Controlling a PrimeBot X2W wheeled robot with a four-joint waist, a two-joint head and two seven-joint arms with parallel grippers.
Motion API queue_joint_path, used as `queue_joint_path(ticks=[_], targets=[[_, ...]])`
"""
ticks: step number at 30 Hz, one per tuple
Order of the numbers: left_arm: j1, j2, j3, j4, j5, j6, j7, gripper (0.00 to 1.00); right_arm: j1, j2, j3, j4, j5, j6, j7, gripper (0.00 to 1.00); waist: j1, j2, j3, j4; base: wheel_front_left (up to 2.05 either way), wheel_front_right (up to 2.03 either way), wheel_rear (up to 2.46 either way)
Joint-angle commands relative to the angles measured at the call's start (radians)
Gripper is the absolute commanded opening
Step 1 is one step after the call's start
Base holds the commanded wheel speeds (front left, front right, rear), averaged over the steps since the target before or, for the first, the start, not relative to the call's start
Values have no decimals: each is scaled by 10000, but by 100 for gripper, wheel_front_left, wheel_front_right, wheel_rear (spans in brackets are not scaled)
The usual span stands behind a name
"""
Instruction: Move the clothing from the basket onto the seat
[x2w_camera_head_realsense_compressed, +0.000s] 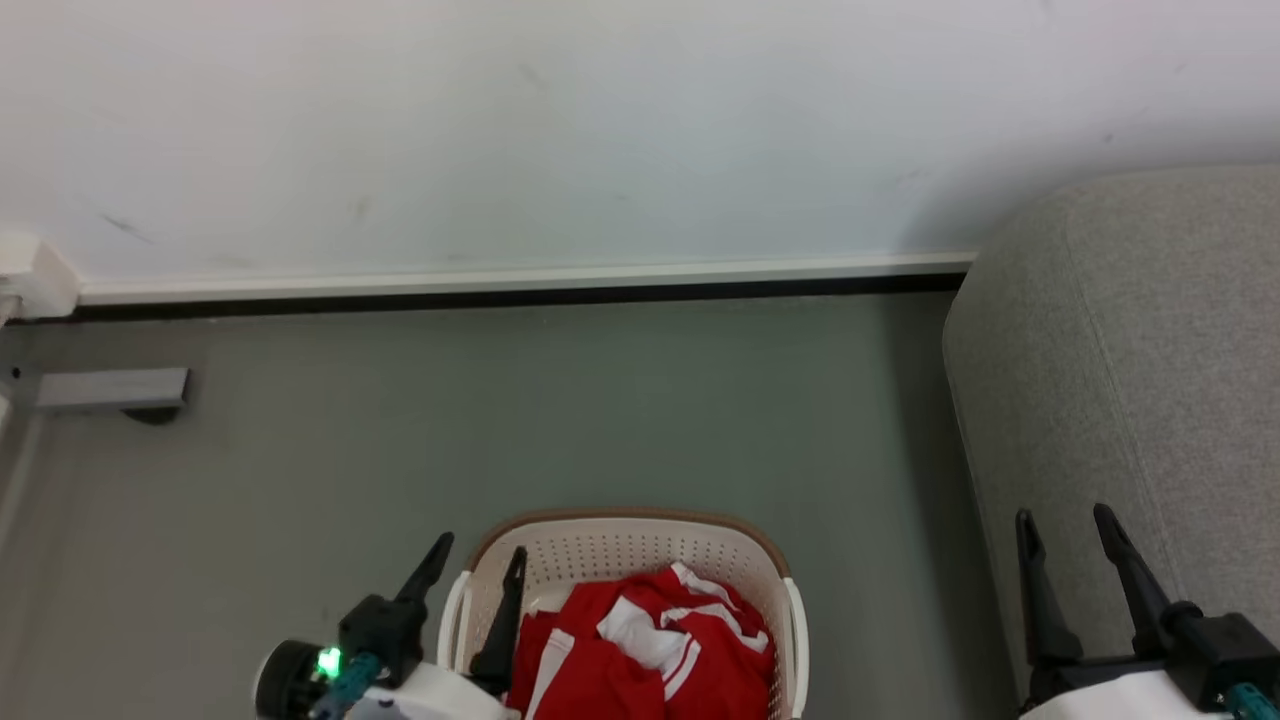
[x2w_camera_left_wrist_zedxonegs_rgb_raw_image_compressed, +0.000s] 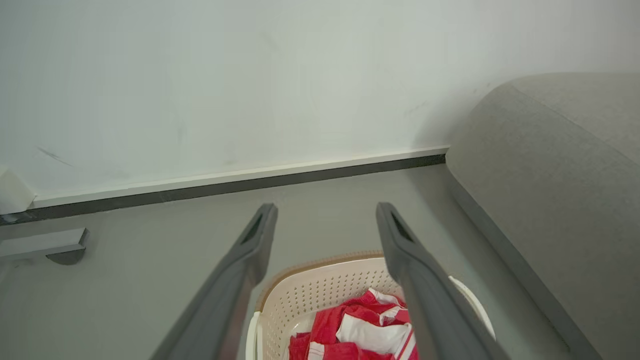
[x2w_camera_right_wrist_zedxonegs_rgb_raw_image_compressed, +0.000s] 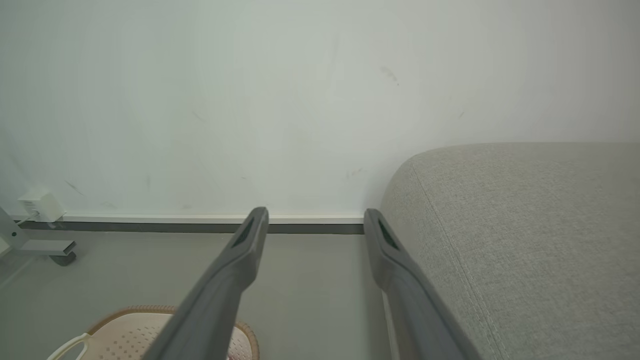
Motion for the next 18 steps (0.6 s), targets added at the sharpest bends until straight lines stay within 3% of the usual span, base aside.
queue_joint_path(ticks=[1,10,18], targets=[[-414,37,-169,337,207,-45,-5,100,-300,-52,29,-118,124,29,-34,100,-1,-1,564,-147,0,0,0],[-2528,37,-1151,2892,675,-166,273,100,-1169,-50,87,-434,264,29,-34,100,-1,-1,1964,-511,0,0,0],[-4291,39,-2044,4476,692,-232,1771,100,-1976,-46,-12,-804,399,29,-22,100,-1,-1,3344,-706,0,0,0]])
